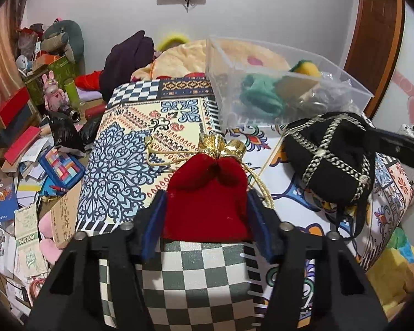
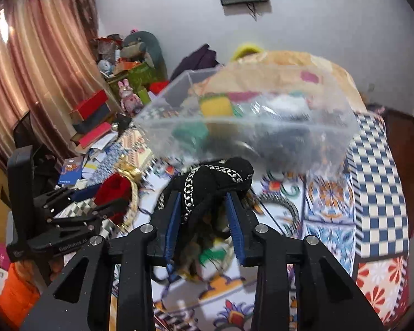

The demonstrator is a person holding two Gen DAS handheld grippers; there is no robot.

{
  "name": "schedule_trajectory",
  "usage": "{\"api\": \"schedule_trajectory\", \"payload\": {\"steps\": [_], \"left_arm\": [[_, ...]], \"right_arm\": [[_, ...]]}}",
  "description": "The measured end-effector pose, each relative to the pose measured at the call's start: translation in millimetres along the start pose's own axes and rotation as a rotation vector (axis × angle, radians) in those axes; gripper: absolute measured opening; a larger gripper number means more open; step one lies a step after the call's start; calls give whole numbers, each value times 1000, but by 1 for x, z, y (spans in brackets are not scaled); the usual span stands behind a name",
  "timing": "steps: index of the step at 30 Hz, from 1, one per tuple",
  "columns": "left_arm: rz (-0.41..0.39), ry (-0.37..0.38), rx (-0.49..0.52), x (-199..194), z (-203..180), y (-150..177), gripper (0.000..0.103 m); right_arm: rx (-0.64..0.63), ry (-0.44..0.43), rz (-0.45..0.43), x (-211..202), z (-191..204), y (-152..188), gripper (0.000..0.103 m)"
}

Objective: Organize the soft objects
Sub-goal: 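Grasp the red velvet pouch with the left tool while the right tool grasps the black chain bag, then drop the red pouch and black chain bag into the clear box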

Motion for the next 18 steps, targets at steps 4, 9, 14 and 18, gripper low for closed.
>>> {"api": "schedule_trajectory", "payload": {"steps": [4, 9, 14, 18], "left_arm": [[-14, 8, 2, -4, 1, -1, 39], [-26, 28, -14, -11, 1, -1, 28], [-32, 50, -21, -19, -1, -2, 16], [-47, 65, -29, -27, -2, -5, 11]], "right_arm": [[-34, -19, 13, 10, 11, -8, 24], [-56, -32, 56, 25, 19, -7, 24], [-66, -34, 51, 29, 25, -4, 13], [-90, -33, 7, 16, 29, -7, 10]]}}
Point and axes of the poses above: each gripper's, at about its wrist camera, not at the fingertips, and x roughly the way its jaws point, z to its left, y to its underside, the point moved 3 cm from there along x, roughly the way its jaws point, and after that the axes turned 8 degrees about -y, right-handed, at the moved point
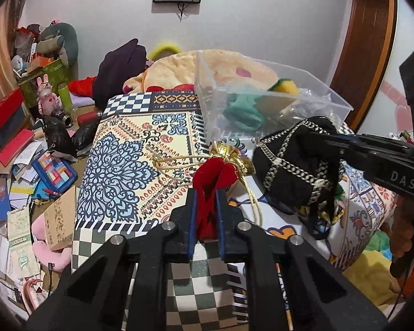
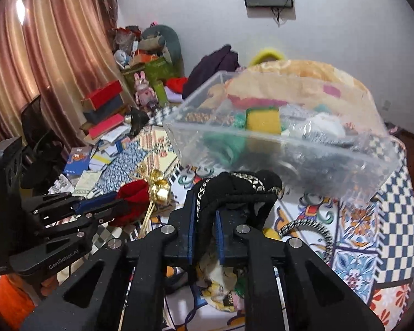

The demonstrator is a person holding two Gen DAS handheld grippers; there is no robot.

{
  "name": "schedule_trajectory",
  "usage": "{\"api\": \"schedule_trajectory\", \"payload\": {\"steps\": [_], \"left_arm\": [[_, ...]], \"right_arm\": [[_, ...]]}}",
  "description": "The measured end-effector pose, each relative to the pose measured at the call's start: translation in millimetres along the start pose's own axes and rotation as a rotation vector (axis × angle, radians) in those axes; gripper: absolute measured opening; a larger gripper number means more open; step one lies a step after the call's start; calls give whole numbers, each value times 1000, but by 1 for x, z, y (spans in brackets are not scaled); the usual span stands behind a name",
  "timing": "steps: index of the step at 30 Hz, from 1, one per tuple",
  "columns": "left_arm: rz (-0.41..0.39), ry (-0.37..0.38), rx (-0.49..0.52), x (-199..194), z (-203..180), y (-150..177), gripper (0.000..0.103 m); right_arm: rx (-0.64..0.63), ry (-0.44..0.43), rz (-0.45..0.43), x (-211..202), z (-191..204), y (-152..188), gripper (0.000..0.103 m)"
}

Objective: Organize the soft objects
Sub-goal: 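Drop the red pouch and black chain bag into the clear box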

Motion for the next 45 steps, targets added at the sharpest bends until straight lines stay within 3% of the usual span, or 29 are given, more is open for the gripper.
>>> {"api": "schedule_trajectory", "payload": {"steps": [11, 23, 35, 45], "left_arm": [[-131, 24, -5, -37, -8, -38, 8], [-264, 42, -13, -49, -20, -104, 8], [-256, 26, -30, -1, -38, -154, 9], [-89, 26, 1, 77, -56, -151, 9]], "right_arm": [[-26, 15, -189, -63, -1, -35, 9], [-27, 127, -318, -95, -32, -82, 9], [-21, 167, -277, -47, -56, -119, 9], [21, 163, -132, 5, -80, -106, 9]]}}
Point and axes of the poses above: each gripper's, at about its wrist camera, not at the fingertips, and x roughly the way its jaws point, z to its left, y to its underside, the point moved 3 cm from there along x, roughly the way its jaws point, and after that the axes turned 8 degrees about -y, right-handed, at the moved point
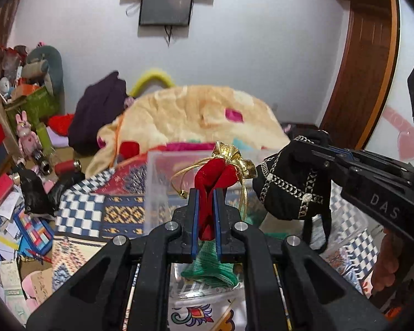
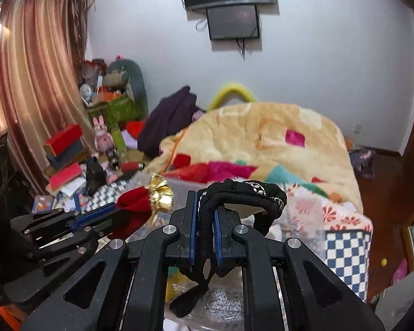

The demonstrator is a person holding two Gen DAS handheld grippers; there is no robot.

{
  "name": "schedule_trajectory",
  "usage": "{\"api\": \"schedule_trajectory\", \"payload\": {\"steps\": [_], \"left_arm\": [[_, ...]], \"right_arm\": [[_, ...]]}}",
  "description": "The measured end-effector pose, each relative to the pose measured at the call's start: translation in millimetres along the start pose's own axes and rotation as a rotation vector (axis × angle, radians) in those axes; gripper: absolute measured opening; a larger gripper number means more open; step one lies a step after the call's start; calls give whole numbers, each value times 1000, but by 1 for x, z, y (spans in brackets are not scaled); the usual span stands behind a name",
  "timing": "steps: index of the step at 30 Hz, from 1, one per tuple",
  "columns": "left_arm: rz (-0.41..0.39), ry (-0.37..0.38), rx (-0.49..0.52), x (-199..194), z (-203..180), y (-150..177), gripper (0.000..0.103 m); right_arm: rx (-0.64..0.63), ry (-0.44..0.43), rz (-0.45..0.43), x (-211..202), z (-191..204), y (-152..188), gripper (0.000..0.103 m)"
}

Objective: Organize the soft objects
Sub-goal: 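Drop the red pouch and black chain bag into the clear box, then grasp the floral scrunchie with the left tool while the right tool grasps the braided bracelet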

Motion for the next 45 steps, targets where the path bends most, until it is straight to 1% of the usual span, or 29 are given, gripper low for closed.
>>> {"api": "schedule_trajectory", "payload": {"steps": [6, 9, 11, 12, 14, 15, 17, 18, 19, 20, 22, 25, 28, 30, 32, 34, 37, 39, 41, 45], "left_arm": [[54, 9, 27, 18, -9, 9, 9], [81, 27, 16, 22, -9, 12, 14], [85, 27, 16, 21, -8, 14, 22], [84, 26, 16, 21, -7, 14, 23], [86, 29, 20, 19, -6, 16, 29], [85, 30, 21, 17, -6, 16, 30], [79, 30, 25, 12, -5, 18, 33], [72, 27, 25, 8, -4, 19, 34], [65, 27, 25, 4, -4, 20, 37], [60, 27, 26, 1, -3, 21, 40], [49, 30, 27, -7, -1, 23, 42], [35, 36, 34, -21, 0, 25, 44], [17, 42, 40, -33, 1, 27, 48], [5, 51, 30, -42, 2, 29, 52], [-2, 64, 17, -50, 3, 32, 58], [-8, 74, 11, -58, 3, 37, 58], [-5, 76, 27, -67, 0, 45, 60], [-5, 76, 39, -72, -1, 50, 64], [-4, 77, 47, -78, -2, 56, 71], [14, 81, 57, -81, -2, 69, 74]], "right_arm": [[28, -2, 66, 12, -8, 13, 10], [28, 6, 85, 13, -8, 17, 12], [26, 15, 96, 12, -7, 20, 12], [25, 21, 101, 12, -8, 20, 13], [25, 18, 123, 11, -7, 23, 21], [29, 15, 129, 10, -8, 24, 24], [33, 17, 136, 6, -10, 27, 38], [31, 22, 132, 1, -10, 29, 41], [29, 25, 132, 0, -10, 29, 46], [28, 24, 132, -2, -11, 30, 53], [27, 29, 122, -10, -10, 31, 63], [8, 35, 94, -24, -7, 32, 70], [-1, 40, 71, -36, -4, 34, 82], [4, 39, 56, -43, -2, 36, 84], [4, 30, 52, -47, 1, 39, 84], [7, 24, 49, -52, 3, 45, 84], [-3, 33, 48, -57, 5, 53, 84], [-9, 38, 49, -62, 5, 60, 84], [-11, 43, 53, -64, 4, 66, 84], [2, 53, 81, -67, -1, 86, 84]]}}
Point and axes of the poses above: each gripper's, at about its wrist camera, not at the fingertips, and x roughly the way its jaws point, z to its left, y to its underside, the point moved 3 cm from there along x, roughly the way its jaws point, and after that the axes turned 8 degrees about -y, right-handed, at the moved point
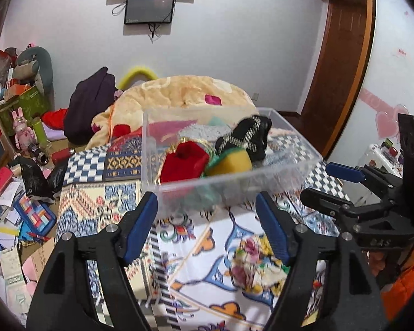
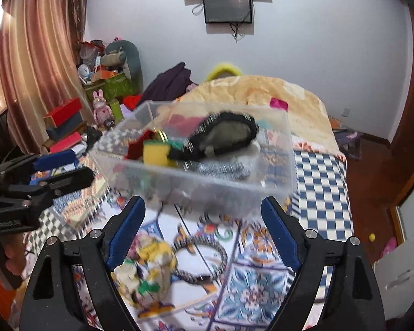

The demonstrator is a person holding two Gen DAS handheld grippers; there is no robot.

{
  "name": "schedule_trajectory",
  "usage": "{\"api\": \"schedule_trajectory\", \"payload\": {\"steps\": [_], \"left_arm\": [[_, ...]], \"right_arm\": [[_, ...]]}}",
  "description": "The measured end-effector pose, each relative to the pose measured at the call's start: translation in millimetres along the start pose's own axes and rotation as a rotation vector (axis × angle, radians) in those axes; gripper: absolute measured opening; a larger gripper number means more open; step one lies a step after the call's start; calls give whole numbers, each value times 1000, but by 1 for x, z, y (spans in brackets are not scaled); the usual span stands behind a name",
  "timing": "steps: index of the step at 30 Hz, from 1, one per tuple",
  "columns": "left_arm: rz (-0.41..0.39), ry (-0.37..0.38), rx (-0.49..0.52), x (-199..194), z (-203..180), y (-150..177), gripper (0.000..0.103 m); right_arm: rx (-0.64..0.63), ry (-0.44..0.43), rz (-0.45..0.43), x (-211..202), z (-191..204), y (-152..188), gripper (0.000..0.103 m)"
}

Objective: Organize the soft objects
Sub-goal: 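Grasp the floral scrunchie with the left tool while the right tool grasps the braided bracelet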

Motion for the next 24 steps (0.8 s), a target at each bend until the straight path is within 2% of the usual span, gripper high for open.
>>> {"api": "schedule_trajectory", "payload": {"steps": [7, 15, 19, 21, 23, 24], "left_arm": [[86, 32, 15, 11, -8, 29, 74], [181, 71, 44, 32, -27, 61, 74], [199, 84, 53, 39, -33, 69, 72], [209, 87, 53, 42, -35, 71, 65], [197, 81, 51, 42, -35, 73, 59], [194, 78, 47, 43, -35, 73, 56]], "right_arm": [[50, 5, 88, 16, -14, 31, 84], [20, -12, 149, 27, -8, 53, 84], [-4, -5, 153, 32, -5, 58, 72], [-15, 5, 147, 33, -4, 57, 66], [-22, 11, 139, 32, -5, 56, 53], [-26, 16, 138, 32, -6, 55, 52]]}}
Point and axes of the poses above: each gripper's, at about its wrist camera, not at the fingertips, and x roughly the way its jaws point, z to its left, y to its underside, the point moved 3 cm from there along x, roughly the way its jaws point, and after that the axes turned 8 degrees about -y, right-handed, at the moved point
